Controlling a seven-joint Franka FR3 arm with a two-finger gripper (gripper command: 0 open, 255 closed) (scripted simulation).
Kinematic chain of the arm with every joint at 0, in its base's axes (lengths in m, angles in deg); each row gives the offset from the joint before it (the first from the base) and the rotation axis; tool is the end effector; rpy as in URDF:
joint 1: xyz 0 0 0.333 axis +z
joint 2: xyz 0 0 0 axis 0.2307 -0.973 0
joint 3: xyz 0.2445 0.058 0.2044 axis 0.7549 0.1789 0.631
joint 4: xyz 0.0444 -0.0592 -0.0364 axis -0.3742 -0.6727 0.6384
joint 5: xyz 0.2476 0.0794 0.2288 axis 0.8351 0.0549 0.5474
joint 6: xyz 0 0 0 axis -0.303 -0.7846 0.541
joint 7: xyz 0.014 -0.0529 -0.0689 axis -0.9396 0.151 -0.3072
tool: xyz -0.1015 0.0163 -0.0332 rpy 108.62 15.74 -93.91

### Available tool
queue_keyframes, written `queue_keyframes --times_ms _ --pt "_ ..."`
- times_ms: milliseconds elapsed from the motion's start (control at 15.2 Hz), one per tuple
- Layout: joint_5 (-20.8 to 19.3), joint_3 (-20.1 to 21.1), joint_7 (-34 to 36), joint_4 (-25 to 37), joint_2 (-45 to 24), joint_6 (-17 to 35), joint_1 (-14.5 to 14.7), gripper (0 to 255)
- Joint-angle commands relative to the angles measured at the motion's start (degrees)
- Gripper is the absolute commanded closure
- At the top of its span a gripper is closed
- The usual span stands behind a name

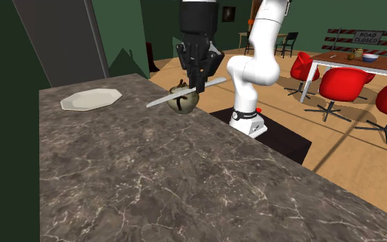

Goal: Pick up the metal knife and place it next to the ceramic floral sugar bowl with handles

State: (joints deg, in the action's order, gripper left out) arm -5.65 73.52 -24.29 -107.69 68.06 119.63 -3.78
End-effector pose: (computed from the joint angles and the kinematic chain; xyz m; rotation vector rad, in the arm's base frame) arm 0.3622 0.2158 0.5732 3.0967 0.3175 0.0006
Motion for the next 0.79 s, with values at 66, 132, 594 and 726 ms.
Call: queue_keyframes --times_ms 66,132,594,726 --pt "1.09 -2.2 -3.05 -5.98 6.51 -0.44 -0.13 255" --pt "1.29 -3.0 -4.04 -7.84 8.66 -0.73 -0.14 255" --pt "0.64 -8.9 -10.59 -19.07 23.27 -4.31 -0.47 255" --pt "-0.16 -10.72 -12.42 -21.73 27.38 -5.83 -0.73 255"
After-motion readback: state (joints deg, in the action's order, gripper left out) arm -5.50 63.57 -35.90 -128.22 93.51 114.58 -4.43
